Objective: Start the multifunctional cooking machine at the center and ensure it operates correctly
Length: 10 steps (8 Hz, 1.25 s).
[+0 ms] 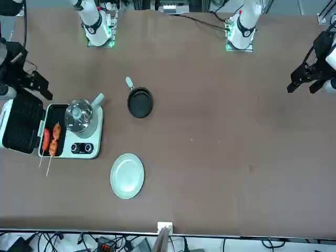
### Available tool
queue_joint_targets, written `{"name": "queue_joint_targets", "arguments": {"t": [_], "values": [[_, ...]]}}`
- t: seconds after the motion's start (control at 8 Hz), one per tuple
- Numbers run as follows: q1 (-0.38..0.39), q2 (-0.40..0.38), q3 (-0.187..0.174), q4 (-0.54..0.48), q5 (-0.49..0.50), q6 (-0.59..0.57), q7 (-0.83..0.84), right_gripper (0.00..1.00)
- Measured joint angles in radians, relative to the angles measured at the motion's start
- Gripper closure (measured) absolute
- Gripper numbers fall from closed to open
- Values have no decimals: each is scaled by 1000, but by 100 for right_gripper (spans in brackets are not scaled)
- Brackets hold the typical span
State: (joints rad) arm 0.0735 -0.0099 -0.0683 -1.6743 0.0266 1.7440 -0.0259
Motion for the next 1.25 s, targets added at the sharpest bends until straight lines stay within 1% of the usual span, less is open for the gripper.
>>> {"name": "queue_joint_targets", "arguments": {"t": [0.25,0.38,0.62,0.88,1.25], "values": [[-2,-2,0,1,0,-33,2,0],[-4,0,0,1,1,-31,2,0],[-3,37,4,-2,9,-2,2,0],[2,128,13,-7,10,87,4,0],[1,274,13,-9,10,220,3,0]]}}
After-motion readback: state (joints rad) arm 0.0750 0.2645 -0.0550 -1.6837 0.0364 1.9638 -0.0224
